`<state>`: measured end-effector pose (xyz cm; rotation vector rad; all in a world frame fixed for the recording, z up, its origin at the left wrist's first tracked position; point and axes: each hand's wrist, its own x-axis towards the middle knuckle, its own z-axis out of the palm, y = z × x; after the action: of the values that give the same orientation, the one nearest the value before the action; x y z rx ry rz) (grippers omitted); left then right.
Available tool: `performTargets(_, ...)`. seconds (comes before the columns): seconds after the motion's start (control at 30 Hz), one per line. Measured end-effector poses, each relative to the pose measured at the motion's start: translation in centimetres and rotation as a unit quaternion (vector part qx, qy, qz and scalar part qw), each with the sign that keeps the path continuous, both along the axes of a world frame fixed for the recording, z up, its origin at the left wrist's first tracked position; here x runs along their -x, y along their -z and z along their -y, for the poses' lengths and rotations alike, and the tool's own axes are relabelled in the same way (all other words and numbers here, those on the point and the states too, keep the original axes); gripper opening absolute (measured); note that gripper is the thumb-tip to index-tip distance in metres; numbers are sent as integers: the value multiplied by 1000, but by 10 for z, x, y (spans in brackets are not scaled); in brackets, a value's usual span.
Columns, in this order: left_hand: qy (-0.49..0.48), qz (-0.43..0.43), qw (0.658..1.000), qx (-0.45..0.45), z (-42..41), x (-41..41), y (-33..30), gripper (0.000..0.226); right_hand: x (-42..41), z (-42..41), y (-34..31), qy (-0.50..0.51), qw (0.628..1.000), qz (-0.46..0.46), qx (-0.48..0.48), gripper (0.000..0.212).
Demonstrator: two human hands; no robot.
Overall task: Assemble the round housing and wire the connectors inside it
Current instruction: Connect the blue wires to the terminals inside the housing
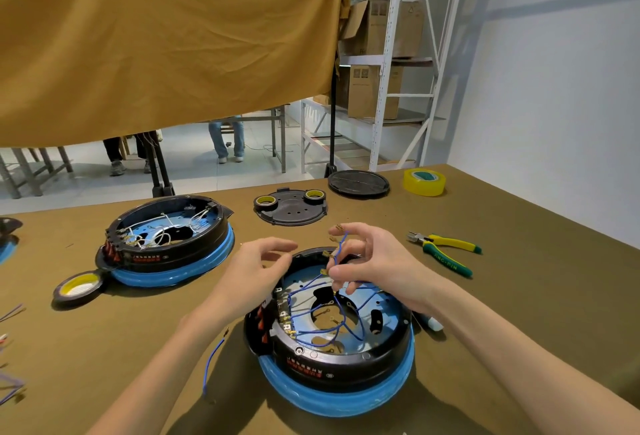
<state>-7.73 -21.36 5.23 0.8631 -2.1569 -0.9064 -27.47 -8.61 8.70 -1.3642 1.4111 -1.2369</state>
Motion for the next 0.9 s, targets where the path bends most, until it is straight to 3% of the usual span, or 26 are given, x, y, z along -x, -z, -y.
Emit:
performTargets(0.27,-6,129,991,20,5,2,16,43,2,-1,8,-4,997,-69,33,50)
performTargets(0.4,3,95,995,23,5,10,27,41,4,0,6,3,998,-63,14,39)
performTargets(0.5,-8,8,1000,-8,2,23,29,35,7,3,5,16,1000,-7,-26,31)
performTargets(0.6,-75,-68,994,37,-1,29,29,25,10,6,4,45,995,70,-59,43)
performTargets(0.67,-76,-75,993,56,-3,26,28,23,12,5,1,66,992,88,-68,52)
performTargets(0.83,-2,-19,997,78,-9,16,17,23,20,3,-12,25,988,146,-47,31)
performTargets(0.9,9,-44,996,81,-15,16,7,26,23,1,-17,17,994,106,-26,30)
